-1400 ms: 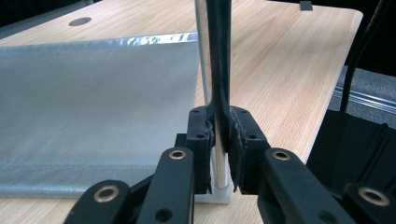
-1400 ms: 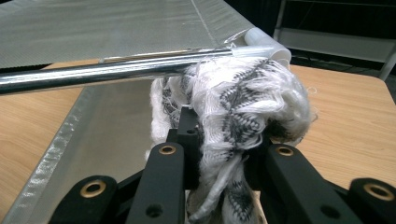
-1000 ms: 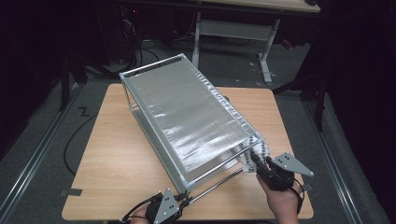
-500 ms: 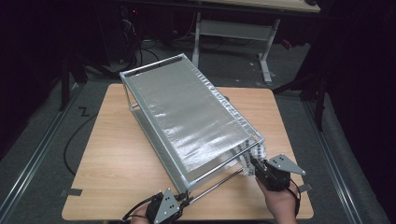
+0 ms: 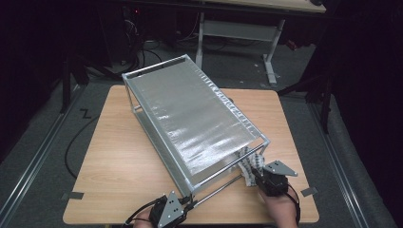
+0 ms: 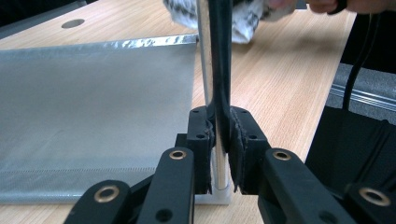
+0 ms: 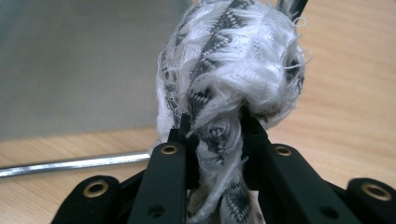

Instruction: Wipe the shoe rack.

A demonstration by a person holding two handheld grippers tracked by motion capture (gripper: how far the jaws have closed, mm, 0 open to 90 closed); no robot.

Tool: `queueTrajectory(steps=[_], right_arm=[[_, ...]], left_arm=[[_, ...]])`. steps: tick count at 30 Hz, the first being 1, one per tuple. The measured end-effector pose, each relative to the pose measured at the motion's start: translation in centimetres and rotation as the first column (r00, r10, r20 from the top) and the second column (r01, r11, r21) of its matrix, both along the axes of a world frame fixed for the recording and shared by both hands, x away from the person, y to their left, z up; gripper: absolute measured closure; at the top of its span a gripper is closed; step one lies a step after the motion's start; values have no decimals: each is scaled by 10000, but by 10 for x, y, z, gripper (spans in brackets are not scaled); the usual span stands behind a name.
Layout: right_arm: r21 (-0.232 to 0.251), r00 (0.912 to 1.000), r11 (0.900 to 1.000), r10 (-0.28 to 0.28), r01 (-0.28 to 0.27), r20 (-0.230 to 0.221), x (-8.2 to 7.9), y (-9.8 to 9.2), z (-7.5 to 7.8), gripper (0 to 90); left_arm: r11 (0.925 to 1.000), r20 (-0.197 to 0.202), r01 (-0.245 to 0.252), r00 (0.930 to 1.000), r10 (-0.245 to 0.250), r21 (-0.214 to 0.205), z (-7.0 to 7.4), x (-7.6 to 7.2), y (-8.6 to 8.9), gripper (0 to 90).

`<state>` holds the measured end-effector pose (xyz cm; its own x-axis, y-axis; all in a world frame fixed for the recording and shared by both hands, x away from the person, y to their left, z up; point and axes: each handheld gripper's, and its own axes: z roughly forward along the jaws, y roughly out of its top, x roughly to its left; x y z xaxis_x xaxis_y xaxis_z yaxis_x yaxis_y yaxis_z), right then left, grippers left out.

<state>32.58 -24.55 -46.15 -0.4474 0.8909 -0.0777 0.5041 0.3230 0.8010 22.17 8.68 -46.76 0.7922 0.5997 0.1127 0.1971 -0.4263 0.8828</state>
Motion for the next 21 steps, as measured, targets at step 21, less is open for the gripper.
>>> queueTrajectory(steps=[21], right_arm=[[37,9958,9999,-151,155,-903,6,-5,-22,764]], left_arm=[[10000,-28,37,10000,-37,-36,0,1,0,792]])
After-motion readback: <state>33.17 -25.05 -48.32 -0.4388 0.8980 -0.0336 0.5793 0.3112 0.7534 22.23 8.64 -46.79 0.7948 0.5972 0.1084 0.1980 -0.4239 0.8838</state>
